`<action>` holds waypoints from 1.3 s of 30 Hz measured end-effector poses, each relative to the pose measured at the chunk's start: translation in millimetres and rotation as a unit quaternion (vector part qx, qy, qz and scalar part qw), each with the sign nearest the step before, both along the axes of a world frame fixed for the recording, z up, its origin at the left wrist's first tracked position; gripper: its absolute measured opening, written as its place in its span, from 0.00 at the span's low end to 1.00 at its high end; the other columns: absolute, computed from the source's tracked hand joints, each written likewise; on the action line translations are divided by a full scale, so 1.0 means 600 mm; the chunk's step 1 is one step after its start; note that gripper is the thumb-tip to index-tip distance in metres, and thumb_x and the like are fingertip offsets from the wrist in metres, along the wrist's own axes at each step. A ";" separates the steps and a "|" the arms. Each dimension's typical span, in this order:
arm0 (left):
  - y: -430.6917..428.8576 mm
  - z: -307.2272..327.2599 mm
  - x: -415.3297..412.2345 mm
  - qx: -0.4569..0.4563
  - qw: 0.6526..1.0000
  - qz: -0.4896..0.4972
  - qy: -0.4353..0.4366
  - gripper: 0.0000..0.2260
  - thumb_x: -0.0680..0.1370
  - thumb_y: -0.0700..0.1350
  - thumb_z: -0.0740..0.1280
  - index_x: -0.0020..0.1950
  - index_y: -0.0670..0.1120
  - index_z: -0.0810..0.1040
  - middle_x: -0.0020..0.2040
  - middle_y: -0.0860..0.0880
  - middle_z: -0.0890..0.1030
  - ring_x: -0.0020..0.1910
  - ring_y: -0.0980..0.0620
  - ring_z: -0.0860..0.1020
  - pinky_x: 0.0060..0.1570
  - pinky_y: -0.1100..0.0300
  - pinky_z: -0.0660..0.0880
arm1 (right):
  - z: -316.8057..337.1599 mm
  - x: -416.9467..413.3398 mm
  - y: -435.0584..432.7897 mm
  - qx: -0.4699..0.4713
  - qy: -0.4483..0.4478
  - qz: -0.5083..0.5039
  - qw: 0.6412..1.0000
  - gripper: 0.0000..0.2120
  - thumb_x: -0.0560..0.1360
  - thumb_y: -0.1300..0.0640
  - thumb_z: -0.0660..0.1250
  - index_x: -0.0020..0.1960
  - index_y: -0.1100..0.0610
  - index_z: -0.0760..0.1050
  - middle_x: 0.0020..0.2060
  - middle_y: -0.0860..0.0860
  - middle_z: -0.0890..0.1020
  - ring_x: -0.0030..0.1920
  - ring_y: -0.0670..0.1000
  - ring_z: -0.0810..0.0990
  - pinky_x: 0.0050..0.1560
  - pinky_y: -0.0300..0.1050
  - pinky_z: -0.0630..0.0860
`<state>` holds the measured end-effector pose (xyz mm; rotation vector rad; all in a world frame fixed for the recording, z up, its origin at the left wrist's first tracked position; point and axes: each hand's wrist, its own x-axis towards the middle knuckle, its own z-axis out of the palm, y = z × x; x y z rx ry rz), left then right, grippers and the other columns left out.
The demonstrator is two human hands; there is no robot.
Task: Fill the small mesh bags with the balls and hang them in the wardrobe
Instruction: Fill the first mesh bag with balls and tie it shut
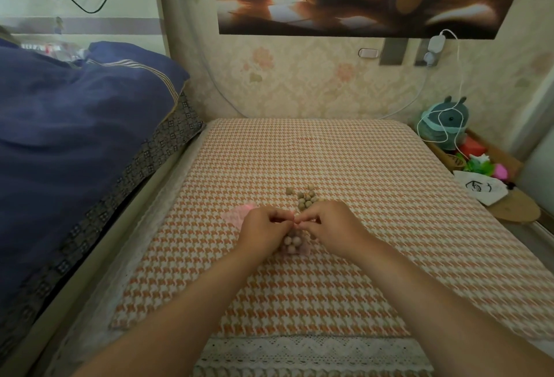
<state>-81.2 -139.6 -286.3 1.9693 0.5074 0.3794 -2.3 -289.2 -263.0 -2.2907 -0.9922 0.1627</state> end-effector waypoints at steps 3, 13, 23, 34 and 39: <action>-0.008 0.000 0.006 0.039 0.999 0.002 -0.004 0.04 0.74 0.44 0.73 0.48 0.49 0.86 0.43 0.55 0.85 0.44 0.59 0.82 0.43 0.70 0.76 | 0.001 0.002 -0.001 -0.023 -0.049 0.007 0.998 0.08 0.78 0.52 0.71 0.55 0.46 0.87 0.50 0.44 0.87 0.48 0.42 0.82 0.47 0.34 0.75; -0.022 0.018 -0.001 -0.019 0.999 -0.026 -0.024 0.13 0.75 0.39 0.72 0.57 0.50 0.74 0.41 0.51 0.84 0.29 0.63 0.80 0.27 0.73 0.74 | 0.012 0.028 -0.003 0.001 -0.094 0.075 0.993 0.02 0.74 0.54 0.76 0.45 0.47 0.87 0.59 0.37 0.76 0.58 0.36 0.73 0.56 0.35 0.72; -0.027 0.019 -0.009 -0.050 0.997 -0.044 -0.040 0.09 0.77 0.37 0.70 0.54 0.47 0.75 0.40 0.50 0.84 0.26 0.61 0.78 0.25 0.68 0.74 | -0.001 0.020 0.008 0.107 0.152 -0.059 0.981 0.04 0.76 0.60 0.75 0.46 0.53 0.87 0.30 0.48 0.84 0.28 0.45 0.79 0.30 0.39 0.76; -0.031 0.012 -0.014 0.009 0.998 -0.037 -0.049 0.08 0.76 0.34 0.67 0.48 0.46 0.75 0.39 0.47 0.83 0.26 0.53 0.80 0.27 0.56 0.80 | 0.000 -0.001 0.015 0.112 0.191 -0.139 0.965 0.04 0.75 0.56 0.76 0.41 0.53 0.86 0.34 0.53 0.86 0.23 0.47 0.78 0.26 0.43 0.78; -0.032 0.016 -0.016 0.017 0.999 -0.028 -0.042 0.07 0.76 0.34 0.68 0.48 0.45 0.76 0.40 0.46 0.82 0.26 0.59 0.78 0.25 0.63 0.77 | 0.007 0.002 0.005 0.039 0.125 -0.082 0.988 0.04 0.76 0.57 0.75 0.43 0.51 0.87 0.28 0.50 0.84 0.26 0.48 0.79 0.35 0.49 0.82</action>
